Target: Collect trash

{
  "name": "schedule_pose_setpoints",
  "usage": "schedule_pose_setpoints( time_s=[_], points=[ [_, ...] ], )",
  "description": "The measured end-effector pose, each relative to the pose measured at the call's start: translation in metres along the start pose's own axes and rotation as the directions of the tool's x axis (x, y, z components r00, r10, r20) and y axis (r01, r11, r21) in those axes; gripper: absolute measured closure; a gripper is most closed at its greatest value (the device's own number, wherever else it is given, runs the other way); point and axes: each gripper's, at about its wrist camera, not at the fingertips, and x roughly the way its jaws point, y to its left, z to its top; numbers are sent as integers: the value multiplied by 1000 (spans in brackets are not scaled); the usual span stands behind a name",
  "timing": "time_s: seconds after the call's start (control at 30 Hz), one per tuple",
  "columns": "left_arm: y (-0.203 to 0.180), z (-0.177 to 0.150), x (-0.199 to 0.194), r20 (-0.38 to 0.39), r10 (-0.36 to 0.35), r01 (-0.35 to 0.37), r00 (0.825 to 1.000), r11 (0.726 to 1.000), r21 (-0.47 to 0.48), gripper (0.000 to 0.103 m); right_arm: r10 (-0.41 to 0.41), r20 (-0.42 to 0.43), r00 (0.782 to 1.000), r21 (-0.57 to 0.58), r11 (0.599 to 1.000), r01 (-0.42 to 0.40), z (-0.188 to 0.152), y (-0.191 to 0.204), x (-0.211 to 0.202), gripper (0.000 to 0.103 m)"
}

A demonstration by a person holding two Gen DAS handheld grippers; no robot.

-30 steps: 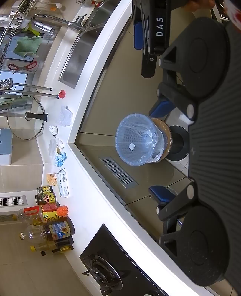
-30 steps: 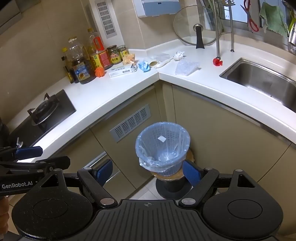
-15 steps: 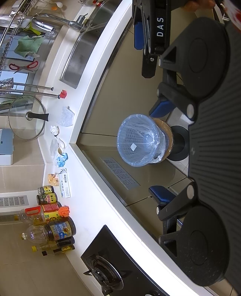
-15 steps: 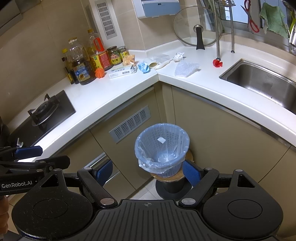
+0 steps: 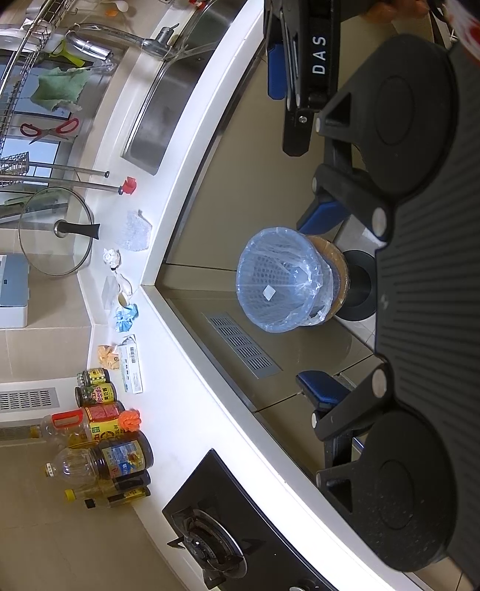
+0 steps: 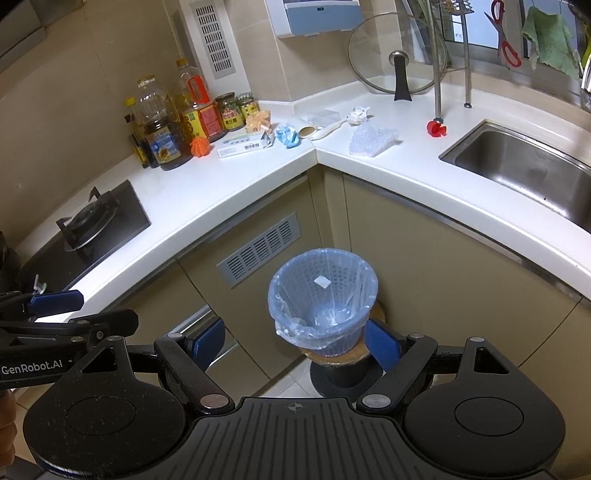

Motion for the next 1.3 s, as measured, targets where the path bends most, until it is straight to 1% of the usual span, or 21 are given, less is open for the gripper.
schedule_pose_setpoints(
  time_s=[0.23,0.93,1.3],
  points=[
    [0,1,3,1,3,-3,1000,1000,-2,24,2,1,1000,-1,1000,-2,-3,1,2,21],
    [-6,0,14,9,28,-28,1000,999,-21,24,23,-3,1000,-23,999,-23,6,-5,12,21],
    [-10,8,23,1,39,-39,999,999,-27,24,34,-11,999,-33,999,-34,13,-10,17,21]
  ],
)
